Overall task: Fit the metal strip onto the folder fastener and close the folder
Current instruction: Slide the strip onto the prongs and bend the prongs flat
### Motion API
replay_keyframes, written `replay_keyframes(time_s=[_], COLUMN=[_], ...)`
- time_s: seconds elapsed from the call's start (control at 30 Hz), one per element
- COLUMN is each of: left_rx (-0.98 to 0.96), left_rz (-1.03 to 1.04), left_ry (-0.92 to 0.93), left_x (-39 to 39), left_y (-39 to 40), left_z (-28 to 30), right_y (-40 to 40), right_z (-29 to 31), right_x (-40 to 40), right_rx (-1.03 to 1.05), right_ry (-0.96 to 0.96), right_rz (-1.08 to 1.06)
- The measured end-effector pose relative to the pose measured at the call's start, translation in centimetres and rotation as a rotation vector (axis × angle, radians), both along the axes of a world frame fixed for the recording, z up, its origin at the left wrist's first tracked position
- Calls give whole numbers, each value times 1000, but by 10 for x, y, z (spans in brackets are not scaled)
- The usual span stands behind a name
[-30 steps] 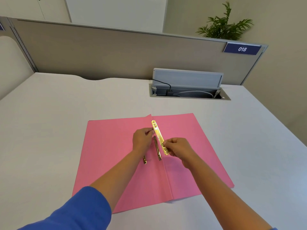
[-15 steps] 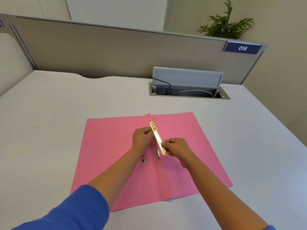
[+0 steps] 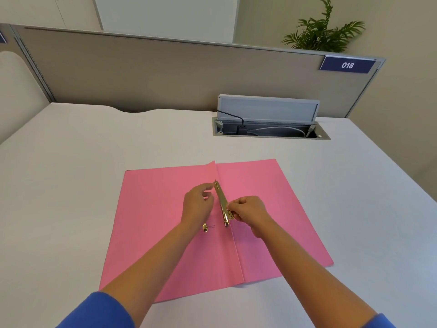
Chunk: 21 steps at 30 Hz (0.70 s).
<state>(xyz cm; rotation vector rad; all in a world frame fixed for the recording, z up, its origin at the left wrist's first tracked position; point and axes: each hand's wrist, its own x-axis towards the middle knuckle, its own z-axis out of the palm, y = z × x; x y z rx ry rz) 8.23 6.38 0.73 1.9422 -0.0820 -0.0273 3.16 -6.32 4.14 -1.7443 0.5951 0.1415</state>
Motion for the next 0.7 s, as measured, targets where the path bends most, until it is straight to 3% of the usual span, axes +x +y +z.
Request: replay_keyframes(time_s=[0.23,0.7], left_rx=[295,292], left_rz=[-210,-208], left_ry=[-407,-730], left_x=[-35,-49], left_y=[18,22], left_z=[-10,-1], right_y=[8,11], right_z=[-1,4], right_x=[2,5], right_rx=[37,46], right_ry=[-20,-66], right_rz=[14,-23])
